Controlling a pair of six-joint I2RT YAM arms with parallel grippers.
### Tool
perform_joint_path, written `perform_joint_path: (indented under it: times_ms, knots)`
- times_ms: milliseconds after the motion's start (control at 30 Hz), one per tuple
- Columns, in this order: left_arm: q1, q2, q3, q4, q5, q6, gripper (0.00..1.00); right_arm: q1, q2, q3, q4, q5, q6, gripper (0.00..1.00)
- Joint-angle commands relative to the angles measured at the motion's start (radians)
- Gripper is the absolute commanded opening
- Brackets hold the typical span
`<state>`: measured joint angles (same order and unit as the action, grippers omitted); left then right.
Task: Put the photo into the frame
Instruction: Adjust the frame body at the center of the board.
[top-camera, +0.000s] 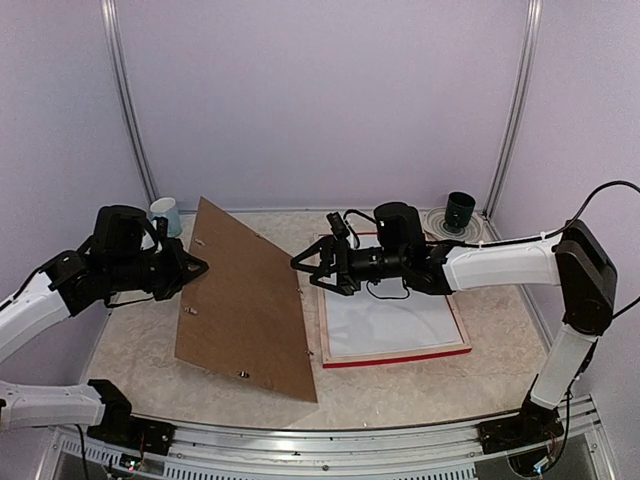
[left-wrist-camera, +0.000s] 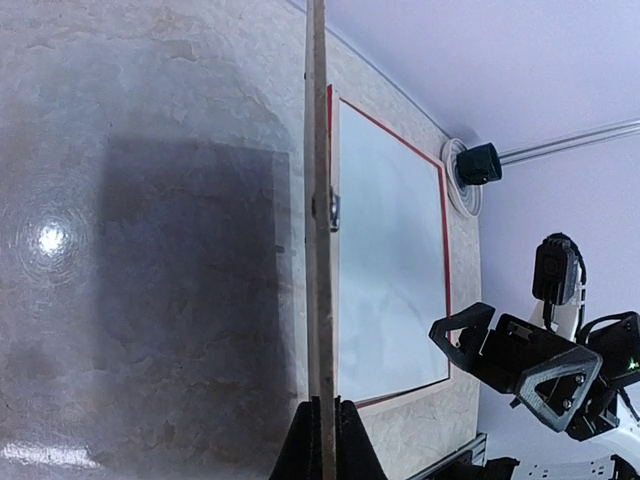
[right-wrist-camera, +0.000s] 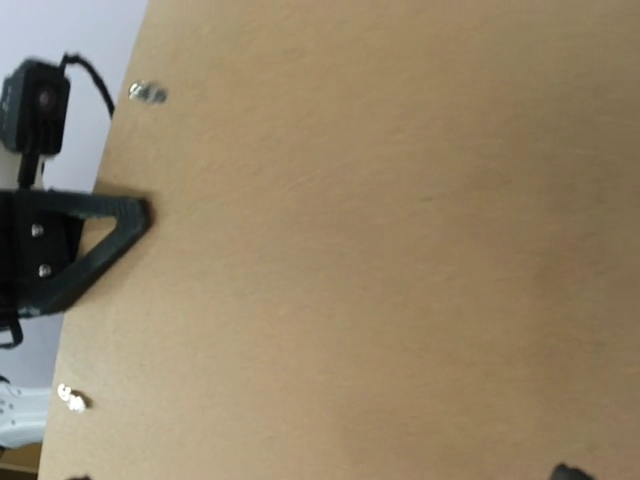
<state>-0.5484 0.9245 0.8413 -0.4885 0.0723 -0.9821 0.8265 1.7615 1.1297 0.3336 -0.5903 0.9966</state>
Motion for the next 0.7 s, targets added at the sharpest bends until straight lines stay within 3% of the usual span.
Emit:
perform_joint_path:
  times_ms: [0,133,333,667]
  knots:
    - [0.010,-0.068,0.005,0.128,0.055,0.027,0.00,-0.061,-0.079,-0.048,-0.014,-0.008,-0.031,0.99]
    - [0.010,-0.109,-0.042,0.271,0.116,0.065,0.00,-0.138,-0.151,-0.095,-0.071,-0.011,-0.098,0.99]
    - [0.008,-0.173,-0.243,0.719,0.274,0.093,0.00,-0.290,-0.296,-0.156,-0.262,0.138,-0.242,0.99]
    - [-0.031,0.002,-0.365,1.229,0.303,0.040,0.00,-0.560,-0.410,-0.216,-0.479,0.341,-0.331,0.99]
